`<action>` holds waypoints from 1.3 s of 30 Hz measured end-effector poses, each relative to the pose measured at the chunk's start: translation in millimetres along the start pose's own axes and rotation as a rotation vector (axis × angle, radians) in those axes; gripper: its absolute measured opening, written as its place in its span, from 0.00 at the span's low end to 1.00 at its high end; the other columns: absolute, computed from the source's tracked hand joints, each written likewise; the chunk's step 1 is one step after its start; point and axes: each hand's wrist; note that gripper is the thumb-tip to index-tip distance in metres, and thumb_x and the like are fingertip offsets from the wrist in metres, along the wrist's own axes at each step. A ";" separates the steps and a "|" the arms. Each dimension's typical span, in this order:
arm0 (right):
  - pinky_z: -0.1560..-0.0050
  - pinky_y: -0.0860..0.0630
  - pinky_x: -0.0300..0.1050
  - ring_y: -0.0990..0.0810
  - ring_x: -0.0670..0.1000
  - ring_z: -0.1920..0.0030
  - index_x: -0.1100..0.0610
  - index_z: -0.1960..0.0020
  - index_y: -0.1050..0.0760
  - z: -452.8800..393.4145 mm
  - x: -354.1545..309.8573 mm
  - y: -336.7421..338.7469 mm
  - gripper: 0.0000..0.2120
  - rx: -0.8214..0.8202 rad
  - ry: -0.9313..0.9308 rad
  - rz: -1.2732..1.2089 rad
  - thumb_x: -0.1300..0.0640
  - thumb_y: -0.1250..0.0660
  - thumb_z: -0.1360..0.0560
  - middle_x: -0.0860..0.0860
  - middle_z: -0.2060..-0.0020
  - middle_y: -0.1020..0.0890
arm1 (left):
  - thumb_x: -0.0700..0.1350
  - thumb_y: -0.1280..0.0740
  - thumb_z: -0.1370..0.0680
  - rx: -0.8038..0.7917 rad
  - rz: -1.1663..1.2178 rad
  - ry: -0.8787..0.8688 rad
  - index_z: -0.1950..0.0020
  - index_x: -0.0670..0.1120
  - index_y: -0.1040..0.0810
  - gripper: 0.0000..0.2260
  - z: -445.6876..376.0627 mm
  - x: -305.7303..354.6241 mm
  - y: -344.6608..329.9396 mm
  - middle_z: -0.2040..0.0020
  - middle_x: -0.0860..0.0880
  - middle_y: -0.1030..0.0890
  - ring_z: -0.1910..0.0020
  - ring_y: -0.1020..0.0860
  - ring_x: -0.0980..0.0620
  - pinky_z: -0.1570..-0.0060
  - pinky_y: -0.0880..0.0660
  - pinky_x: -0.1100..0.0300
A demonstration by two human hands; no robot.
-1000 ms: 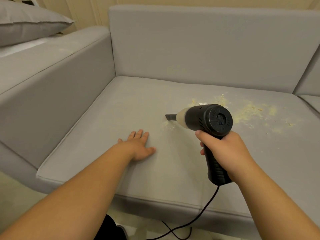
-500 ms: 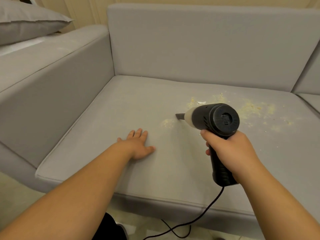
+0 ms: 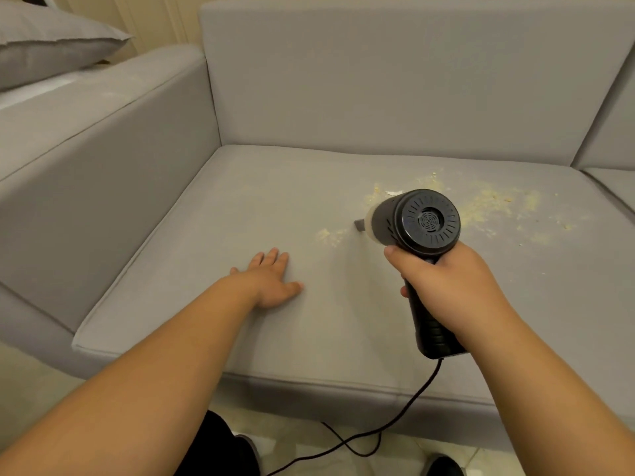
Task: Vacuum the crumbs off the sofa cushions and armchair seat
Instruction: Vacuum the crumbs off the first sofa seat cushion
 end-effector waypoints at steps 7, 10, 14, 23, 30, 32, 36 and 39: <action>0.60 0.21 0.43 0.13 0.49 0.62 0.46 0.49 0.20 7.6 -1.7 -10.0 0.06 -0.134 0.034 -0.035 0.46 0.27 0.22 0.50 0.58 0.15 | 0.71 0.48 0.19 0.011 0.006 0.004 0.15 0.55 0.60 0.39 -1.4 1.5 -2.1 0.15 0.55 0.62 0.16 0.60 0.49 0.22 0.52 0.31; 0.58 0.20 0.44 0.13 0.51 0.61 0.46 0.50 0.20 5.6 -3.3 -6.4 0.05 -0.079 0.031 -0.089 0.47 0.26 0.22 0.50 0.60 0.15 | 0.71 0.48 0.19 0.014 0.002 0.000 0.15 0.55 0.60 0.39 -2.4 0.4 -2.6 0.15 0.55 0.62 0.16 0.60 0.49 0.22 0.52 0.31; 0.59 0.21 0.43 0.13 0.51 0.61 0.46 0.51 0.20 3.2 -1.1 -4.2 0.05 -0.035 0.041 -0.068 0.47 0.26 0.22 0.51 0.59 0.15 | 0.71 0.48 0.19 0.014 0.000 -0.003 0.15 0.55 0.59 0.38 -3.3 -0.9 -2.7 0.15 0.55 0.62 0.16 0.59 0.49 0.22 0.52 0.31; 0.60 0.22 0.43 0.14 0.47 0.64 0.47 0.55 0.20 9.6 -10.2 -2.7 0.07 -0.185 0.035 0.012 0.46 0.27 0.22 0.55 0.61 0.14 | 0.70 0.50 0.18 0.006 0.003 -0.006 0.15 0.55 0.59 0.37 -1.2 -0.2 0.1 0.15 0.55 0.61 0.16 0.59 0.49 0.22 0.52 0.32; 0.61 0.22 0.43 0.13 0.47 0.65 0.48 0.56 0.20 8.2 -14.6 20.8 0.08 -0.055 0.031 0.114 0.45 0.27 0.23 0.50 0.62 0.14 | 0.69 0.49 0.17 0.014 -0.016 -0.015 0.15 0.54 0.58 0.37 -0.3 -2.3 -1.4 0.15 0.55 0.61 0.16 0.58 0.49 0.22 0.51 0.32; 0.59 0.21 0.44 0.13 0.47 0.65 0.48 0.55 0.20 7.9 -11.9 27.3 0.07 -0.018 0.033 0.108 0.46 0.27 0.23 0.51 0.62 0.14 | 0.69 0.50 0.17 0.012 -0.013 -0.014 0.15 0.55 0.58 0.37 -1.0 -1.8 -1.0 0.15 0.55 0.61 0.16 0.58 0.49 0.22 0.52 0.32; 0.58 0.20 0.45 0.14 0.46 0.65 0.47 0.52 0.20 6.3 -8.9 32.5 0.05 0.014 0.034 0.081 0.46 0.28 0.22 0.53 0.61 0.14 | 0.69 0.50 0.17 0.006 -0.005 -0.012 0.15 0.55 0.59 0.37 -2.2 0.4 -0.1 0.15 0.55 0.61 0.16 0.59 0.49 0.22 0.52 0.31; 0.61 0.22 0.44 0.14 0.47 0.66 0.47 0.53 0.20 7.3 -9.3 30.0 0.06 -0.019 0.028 0.102 0.46 0.27 0.23 0.52 0.61 0.14 | 0.69 0.50 0.17 0.009 -0.005 -0.006 0.15 0.55 0.59 0.37 -2.7 1.2 -0.6 0.15 0.55 0.61 0.16 0.59 0.49 0.22 0.52 0.31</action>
Point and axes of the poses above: each hand's wrist, its own z-axis away from the middle knuckle, its own y-axis out of the back of the hand, x = y × z
